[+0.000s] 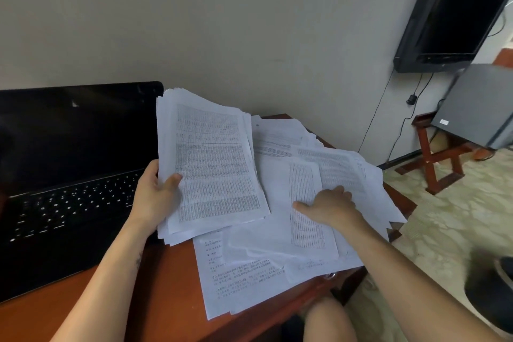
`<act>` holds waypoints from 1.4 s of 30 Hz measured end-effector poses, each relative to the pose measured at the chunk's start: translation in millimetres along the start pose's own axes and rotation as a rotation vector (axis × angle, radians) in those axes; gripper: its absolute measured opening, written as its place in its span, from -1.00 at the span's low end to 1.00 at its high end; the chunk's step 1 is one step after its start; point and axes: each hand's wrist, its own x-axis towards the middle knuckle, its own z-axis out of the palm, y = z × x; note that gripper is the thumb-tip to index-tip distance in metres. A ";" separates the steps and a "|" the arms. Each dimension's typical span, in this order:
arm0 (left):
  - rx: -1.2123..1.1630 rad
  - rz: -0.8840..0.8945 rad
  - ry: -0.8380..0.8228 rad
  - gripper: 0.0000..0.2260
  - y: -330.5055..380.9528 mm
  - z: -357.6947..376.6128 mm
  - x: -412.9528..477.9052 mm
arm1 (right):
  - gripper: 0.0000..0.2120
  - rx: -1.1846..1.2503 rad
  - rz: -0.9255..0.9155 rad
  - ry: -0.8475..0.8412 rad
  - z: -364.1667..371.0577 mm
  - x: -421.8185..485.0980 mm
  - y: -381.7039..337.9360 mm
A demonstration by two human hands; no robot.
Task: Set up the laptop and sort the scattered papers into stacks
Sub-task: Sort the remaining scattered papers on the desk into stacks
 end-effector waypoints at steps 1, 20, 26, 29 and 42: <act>0.009 0.003 -0.003 -0.78 -0.3 -0.3 0.0 | -0.26 -0.020 -0.019 0.004 0.5 0.0 -1.7; -0.025 -0.009 0.070 -0.78 -9.8 -22.4 -24.5 | 0.22 0.160 -0.007 0.026 13.5 -22.7 -22.2; -0.043 0.015 0.071 -0.76 -13.1 -27.1 -38.5 | -0.04 0.216 -0.092 0.159 24.8 -27.3 -21.2; -0.013 0.028 0.071 -0.74 -12.4 -26.7 -40.0 | -0.18 0.289 -0.108 0.216 31.2 -28.3 -20.6; -0.035 -0.002 0.090 -0.75 -9.7 -26.9 -39.5 | -0.61 1.199 -0.288 0.162 16.8 -24.2 12.9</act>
